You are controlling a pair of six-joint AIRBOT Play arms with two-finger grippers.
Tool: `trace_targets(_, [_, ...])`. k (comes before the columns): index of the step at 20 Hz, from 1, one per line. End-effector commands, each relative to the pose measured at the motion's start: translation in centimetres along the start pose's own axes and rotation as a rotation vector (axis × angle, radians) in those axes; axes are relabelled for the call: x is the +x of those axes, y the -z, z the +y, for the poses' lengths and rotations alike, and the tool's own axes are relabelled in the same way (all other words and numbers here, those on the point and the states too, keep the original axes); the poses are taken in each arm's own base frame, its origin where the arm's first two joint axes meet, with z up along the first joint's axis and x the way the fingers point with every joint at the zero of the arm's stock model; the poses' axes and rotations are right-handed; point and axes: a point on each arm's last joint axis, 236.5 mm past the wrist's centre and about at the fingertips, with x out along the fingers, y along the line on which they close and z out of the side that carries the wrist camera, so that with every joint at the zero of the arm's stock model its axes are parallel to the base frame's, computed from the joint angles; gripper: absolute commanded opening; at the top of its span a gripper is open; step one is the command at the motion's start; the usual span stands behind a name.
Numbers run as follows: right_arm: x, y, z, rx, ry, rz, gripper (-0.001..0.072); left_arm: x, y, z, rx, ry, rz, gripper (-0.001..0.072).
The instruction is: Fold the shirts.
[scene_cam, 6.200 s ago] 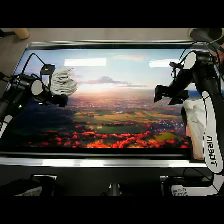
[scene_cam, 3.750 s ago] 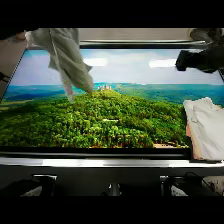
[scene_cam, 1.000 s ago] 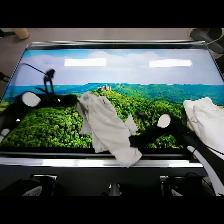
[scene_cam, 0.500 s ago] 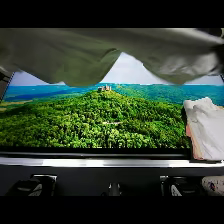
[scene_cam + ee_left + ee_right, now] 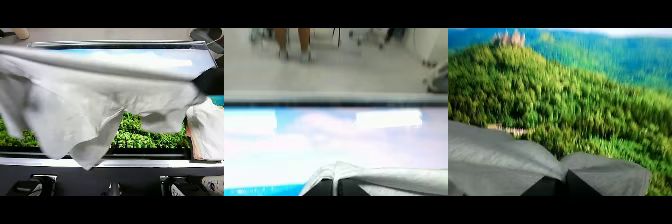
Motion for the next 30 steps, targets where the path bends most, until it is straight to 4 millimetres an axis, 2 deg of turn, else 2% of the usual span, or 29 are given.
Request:
trace_targets(1, [11.1, 7.9, -2.8, 0.129, 0.001, 0.384, 0.0027, 8.8, 8.4, 2.9, -0.049, -0.041, 0.135, 0.0026])
trace_targets(2, [14.8, 9.6, -3.8, 0.165, 0.008, 0.414, 0.0026, 11.9, 11.6, 3.5, -0.085, -0.043, 0.196, 0.0026])
trace_targets(4, [20.6, 12.1, -4.4, 0.261, -0.008, 0.445, 0.0028, 17.4, 18.1, 4.2, -0.200, -0.038, 0.330, 0.0027])
trace_targets(6, [23.7, 12.9, -3.8, 0.339, -0.056, 0.452, 0.0028, 21.6, 24.4, 3.4, -0.384, -0.011, 0.492, 0.0030])
trace_targets(7, [24.7, 12.5, -3.4, 0.370, -0.077, 0.438, 0.0026, 22.8, 26.4, 2.6, -0.476, 0.008, 0.555, 0.0070])
trace_targets(8, [25.6, 11.5, -3.2, 0.394, -0.093, 0.399, 0.0026, 23.6, 27.9, 1.7, -0.544, 0.029, 0.614, 0.0201])
trace_targets(9, [26.3, 10.2, -3.5, 0.415, -0.093, 0.338, 0.0027, 23.9, 28.5, 1.2, -0.565, 0.044, 0.656, 0.0462])
trace_targets(10, [26.6, 8.9, -3.8, 0.446, -0.085, 0.288, 0.0032, 23.7, 28.3, 1.0, -0.548, 0.060, 0.689, 0.0574])
trace_targets(11, [26.4, 7.5, -4.3, 0.466, -0.081, 0.245, 0.0161, 23.2, 27.6, 1.5, -0.518, 0.068, 0.711, 0.0574])
trace_targets(12, [25.5, 5.9, -5.0, 0.470, -0.082, 0.211, 0.0467, 22.1, 26.8, 2.5, -0.486, 0.063, 0.746, 0.0574])
trace_targets(13, [24.1, 4.2, -5.9, 0.458, -0.083, 0.184, 0.0627, 20.6, 26.5, 3.8, -0.453, 0.043, 0.799, 0.0574])
trace_targets(15, [20.5, 1.6, -8.9, 0.433, -0.061, 0.145, 0.0635, 16.0, 28.1, 6.7, -0.377, -0.031, 0.957, 0.0573])
trace_targets(16, [19.0, 1.7, -11.2, 0.445, -0.021, 0.156, 0.0635, 13.4, 29.7, 7.6, -0.334, -0.066, 1.040, 0.0573])
trace_targets(17, [18.0, 3.0, -13.1, 0.473, 0.016, 0.198, 0.0633, 11.2, 31.6, 7.7, -0.324, -0.081, 1.098, 0.0575])
trace_targets(19, [17.2, 7.9, -15.3, 0.527, 0.061, 0.356, 0.0619, 7.8, 36.2, 5.7, -0.378, -0.052, 1.168, 0.0687])
trace_targets(20, [17.6, 10.2, -15.4, 0.531, 0.060, 0.424, 0.0607, 6.5, 38.8, 4.2, -0.431, -0.027, 1.184, 0.0687])
trace_targets(22, [19.1, 13.4, -14.3, 0.563, 0.031, 0.506, 0.0606, 4.5, 42.9, 1.4, -0.528, 0.018, 1.195, 0.0687])
trace_targets(24, [20.6, 15.3, -13.0, 0.606, -0.018, 0.536, 0.0607, 3.4, 45.7, -0.4, -0.595, 0.035, 1.213, 0.0686])
trace_targets(26, [21.2, 16.5, -12.7, 0.603, -0.030, 0.551, 0.0607, 2.8, 47.4, -2.1, -0.612, 0.055, 1.234, 0.0686])
trace_targets(30, [21.4, 16.7, -12.8, 0.578, -0.038, 0.549, 0.0633, 2.8, 48.4, -5.0, -0.581, 0.093, 1.248, 0.0669])
